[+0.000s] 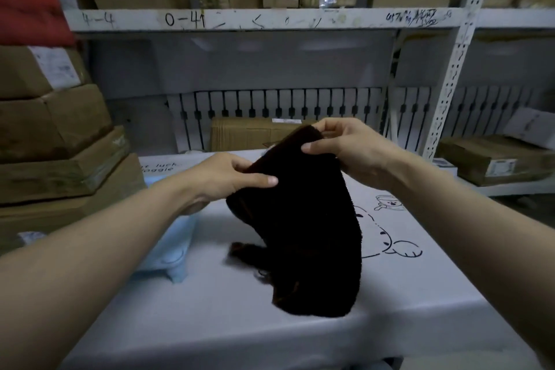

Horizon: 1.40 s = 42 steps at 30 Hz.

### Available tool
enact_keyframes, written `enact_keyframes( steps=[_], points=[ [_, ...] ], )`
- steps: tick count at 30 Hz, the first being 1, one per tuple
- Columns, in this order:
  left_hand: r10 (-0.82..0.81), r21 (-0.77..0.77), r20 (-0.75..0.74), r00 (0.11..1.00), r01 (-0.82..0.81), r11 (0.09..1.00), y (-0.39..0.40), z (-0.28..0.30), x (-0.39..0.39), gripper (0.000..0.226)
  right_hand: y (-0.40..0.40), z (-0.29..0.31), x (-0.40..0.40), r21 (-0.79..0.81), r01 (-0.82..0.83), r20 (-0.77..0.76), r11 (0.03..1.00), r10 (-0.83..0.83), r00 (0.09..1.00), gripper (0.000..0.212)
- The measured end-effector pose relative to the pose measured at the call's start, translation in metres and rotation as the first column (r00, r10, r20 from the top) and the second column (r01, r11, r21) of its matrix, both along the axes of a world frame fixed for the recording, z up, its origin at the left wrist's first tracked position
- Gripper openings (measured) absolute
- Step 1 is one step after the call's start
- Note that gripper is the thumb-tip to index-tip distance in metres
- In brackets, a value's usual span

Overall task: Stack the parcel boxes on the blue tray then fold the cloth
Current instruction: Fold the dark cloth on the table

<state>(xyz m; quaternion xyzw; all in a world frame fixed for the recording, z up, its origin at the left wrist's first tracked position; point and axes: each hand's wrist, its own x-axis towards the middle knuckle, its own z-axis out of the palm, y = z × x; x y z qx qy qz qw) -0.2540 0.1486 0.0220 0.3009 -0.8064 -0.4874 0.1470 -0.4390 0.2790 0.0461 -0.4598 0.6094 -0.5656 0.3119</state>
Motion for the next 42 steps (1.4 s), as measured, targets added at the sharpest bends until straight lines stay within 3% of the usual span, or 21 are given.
enact_keyframes(
  steps=[4, 9, 13, 18, 25, 31, 37, 38, 40, 42],
  points=[
    [-0.004, 0.028, -0.027, 1.000, 0.004, 1.000, -0.018, 0.031, 0.004, 0.027, 0.002, 0.022, -0.009, -0.093, 0.100, 0.032, 0.991, -0.097, 0.995, 0.027],
    [0.134, -0.093, -0.186, 0.973, -0.153, 0.984, -0.027, 0.062, -0.007, 0.024, -0.007, 0.049, -0.015, -0.060, 0.188, -0.183, 0.980, -0.196, 0.963, 0.030],
    [0.223, 0.045, -0.398, 0.890, -0.224, 0.974, -0.035, 0.082, -0.016, 0.032, -0.014, 0.070, -0.022, -0.039, 0.232, -0.301, 0.972, -0.233, 0.925, 0.030],
    [0.260, 0.111, -0.515, 0.817, -0.237, 0.965, -0.050, 0.095, -0.024, 0.039, -0.019, 0.087, -0.028, -0.028, 0.279, -0.415, 0.960, -0.265, 0.870, 0.023],
    [0.295, -0.098, -0.533, 0.793, -0.404, 0.909, -0.073, 0.104, -0.059, 0.018, -0.063, 0.090, -0.045, -0.078, 0.367, -0.368, 0.927, -0.369, 0.853, 0.008],
    [0.307, -0.053, -0.624, 0.719, -0.431, 0.901, -0.087, 0.120, -0.090, 0.014, -0.095, 0.087, -0.073, -0.306, 0.441, -0.197, 0.844, -0.510, 0.838, 0.014],
    [0.200, -0.023, -0.537, 0.819, -0.251, 0.968, -0.073, 0.094, -0.073, 0.016, -0.054, 0.057, -0.073, -0.266, 0.377, -0.260, 0.887, -0.443, 0.858, 0.013],
    [0.183, 0.014, -0.468, 0.864, -0.200, 0.980, -0.070, 0.084, -0.067, 0.018, -0.041, 0.050, -0.069, -0.193, 0.342, -0.293, 0.920, -0.386, 0.874, 0.014],
    [0.084, 0.085, -0.176, 0.981, -0.070, 0.994, -0.059, 0.055, -0.049, 0.021, -0.015, 0.031, -0.062, 0.101, 0.181, -0.362, 0.978, -0.133, 0.923, 0.019],
    [-0.058, 0.186, 0.099, 0.993, 0.039, 0.982, -0.046, 0.015, -0.030, 0.020, 0.009, 0.005, -0.056, 0.441, -0.028, -0.342, 0.897, 0.197, 0.919, 0.017]
  ],
)
